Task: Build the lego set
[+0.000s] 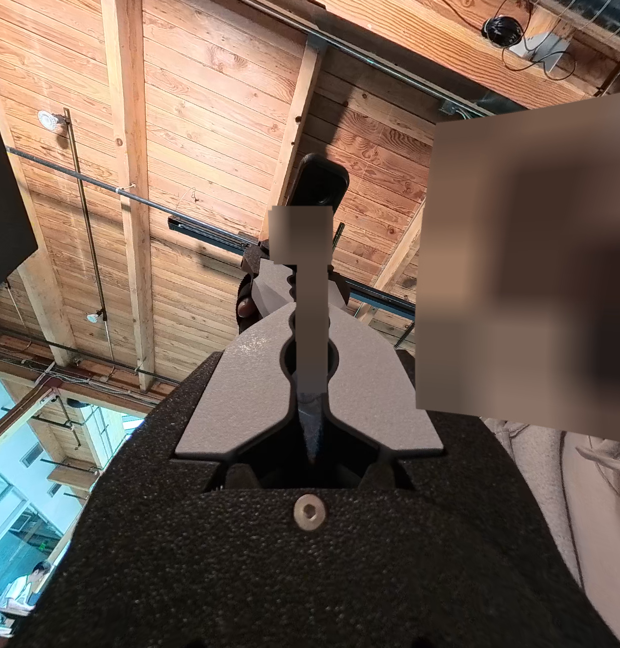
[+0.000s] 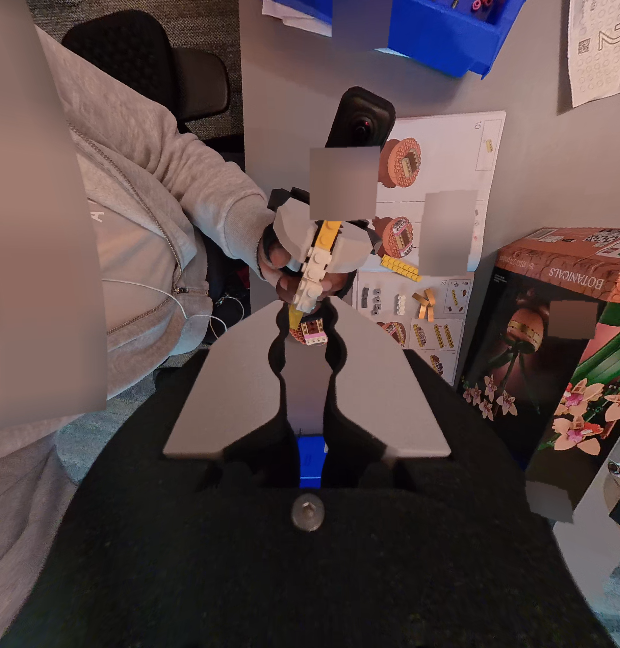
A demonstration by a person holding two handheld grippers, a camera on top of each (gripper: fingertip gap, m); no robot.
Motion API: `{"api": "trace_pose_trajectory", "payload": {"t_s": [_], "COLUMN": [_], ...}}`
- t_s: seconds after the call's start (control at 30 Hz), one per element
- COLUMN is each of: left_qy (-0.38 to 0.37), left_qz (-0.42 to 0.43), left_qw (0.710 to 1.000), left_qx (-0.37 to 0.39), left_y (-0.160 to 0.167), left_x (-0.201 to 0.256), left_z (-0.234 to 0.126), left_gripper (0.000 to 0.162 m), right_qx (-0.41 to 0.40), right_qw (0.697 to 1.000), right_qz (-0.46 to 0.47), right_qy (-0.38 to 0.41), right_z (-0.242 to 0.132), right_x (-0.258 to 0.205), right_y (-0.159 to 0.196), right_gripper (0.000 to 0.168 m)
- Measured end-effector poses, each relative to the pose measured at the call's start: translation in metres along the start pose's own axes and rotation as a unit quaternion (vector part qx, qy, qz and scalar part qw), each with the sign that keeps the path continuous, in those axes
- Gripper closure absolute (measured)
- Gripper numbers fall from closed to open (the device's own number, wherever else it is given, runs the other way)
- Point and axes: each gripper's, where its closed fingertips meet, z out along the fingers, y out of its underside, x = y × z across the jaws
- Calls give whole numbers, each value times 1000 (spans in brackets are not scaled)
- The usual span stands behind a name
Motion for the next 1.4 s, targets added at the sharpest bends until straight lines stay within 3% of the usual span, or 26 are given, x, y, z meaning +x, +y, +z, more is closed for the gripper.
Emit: {"api": "trace_pose_trajectory", "payload": {"t_s": [0.2,0.3,0.37,0.43,0.5,0.6,0.63,0.67,0.7,0.8,0.93,1.4], "left_qy": [2,4,4,5,7,9,10,11,11,14,18,20], "left_qz": [3,5,6,6,6,7,7,7,6,3,0,-4], "left_qw": [1000,1000,1000,1000,1000,1000,1000,1000,1000,1000,1000,1000], "left_qx": [-1,-2,-5,-7,-8,-7,-5,-4,-3,-2,-1,0], "left_y": [-2,-4,-5,-6,-7,-8,-8,-9,-9,-7,-5,-2], "left_x": [1,2,3,4,5,6,6,6,6,8,11,11], "left_z": [2,4,6,7,9,10,11,11,12,14,17,18], "left_gripper": [155,155,155,156,156,155,155,156,155,155,155,155], "right_qx": [54,156,249,343,422,519,541,541,514,446,363,352], "right_qw": [998,980,945,893,823,677,621,583,578,623,616,626], "right_qz": [-7,-32,-55,-77,-90,-137,-172,-220,-246,-294,-353,-395], "right_qy": [43,122,205,280,370,503,541,565,583,571,603,573], "right_z": [-20,-48,-71,-92,-112,-135,-137,-129,-114,-59,-31,-21], "right_x": [3,6,9,5,2,-18,-30,-43,-47,-43,-28,-7], "right_y": [-8,-16,-20,-17,-5,20,27,31,34,25,11,-15], "right_gripper": [139,129,116,106,94,91,98,105,110,100,104,123]}}
